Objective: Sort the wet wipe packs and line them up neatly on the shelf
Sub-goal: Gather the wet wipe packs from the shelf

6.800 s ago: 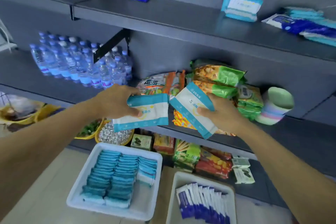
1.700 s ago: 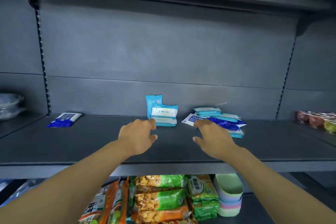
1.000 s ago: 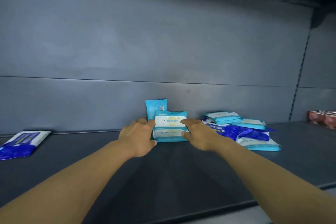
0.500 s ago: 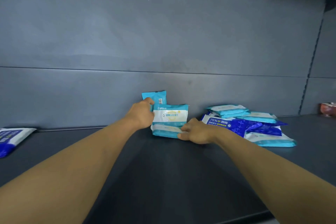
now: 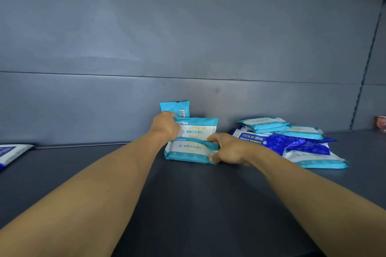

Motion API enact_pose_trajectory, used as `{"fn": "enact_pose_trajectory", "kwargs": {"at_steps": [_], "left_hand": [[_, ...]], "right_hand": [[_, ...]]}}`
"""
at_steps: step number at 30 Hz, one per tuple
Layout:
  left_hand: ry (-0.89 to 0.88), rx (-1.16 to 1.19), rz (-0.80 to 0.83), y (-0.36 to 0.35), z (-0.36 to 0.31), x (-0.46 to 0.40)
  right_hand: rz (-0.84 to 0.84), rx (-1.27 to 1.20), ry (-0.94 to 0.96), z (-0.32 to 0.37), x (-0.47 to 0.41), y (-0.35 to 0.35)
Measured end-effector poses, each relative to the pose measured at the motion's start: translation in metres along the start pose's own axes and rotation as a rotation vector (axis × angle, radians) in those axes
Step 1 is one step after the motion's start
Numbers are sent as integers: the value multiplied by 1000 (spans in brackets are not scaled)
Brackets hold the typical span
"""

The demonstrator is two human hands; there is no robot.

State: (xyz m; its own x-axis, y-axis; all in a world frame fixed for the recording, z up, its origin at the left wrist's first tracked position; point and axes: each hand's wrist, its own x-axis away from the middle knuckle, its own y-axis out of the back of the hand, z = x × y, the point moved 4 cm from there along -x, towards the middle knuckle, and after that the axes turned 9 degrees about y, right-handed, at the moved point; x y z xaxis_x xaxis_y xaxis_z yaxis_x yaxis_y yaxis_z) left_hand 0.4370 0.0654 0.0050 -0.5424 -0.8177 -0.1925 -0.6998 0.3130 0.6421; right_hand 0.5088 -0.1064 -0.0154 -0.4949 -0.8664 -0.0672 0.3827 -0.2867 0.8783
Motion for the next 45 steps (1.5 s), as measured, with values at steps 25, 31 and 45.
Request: {"fn": "enact_pose_trajectory", "kwargs": {"at_steps": [25,31,45], "left_hand": [[147,280,292,81,40,124],[89,195,236,84,51,118],[47,278,145,84,74,96]], "right_hand": [[-291,-283,-17,49,40,-18],[-388,-295,-3,57,22,10],[-523,543,260,65,-84,11]]}}
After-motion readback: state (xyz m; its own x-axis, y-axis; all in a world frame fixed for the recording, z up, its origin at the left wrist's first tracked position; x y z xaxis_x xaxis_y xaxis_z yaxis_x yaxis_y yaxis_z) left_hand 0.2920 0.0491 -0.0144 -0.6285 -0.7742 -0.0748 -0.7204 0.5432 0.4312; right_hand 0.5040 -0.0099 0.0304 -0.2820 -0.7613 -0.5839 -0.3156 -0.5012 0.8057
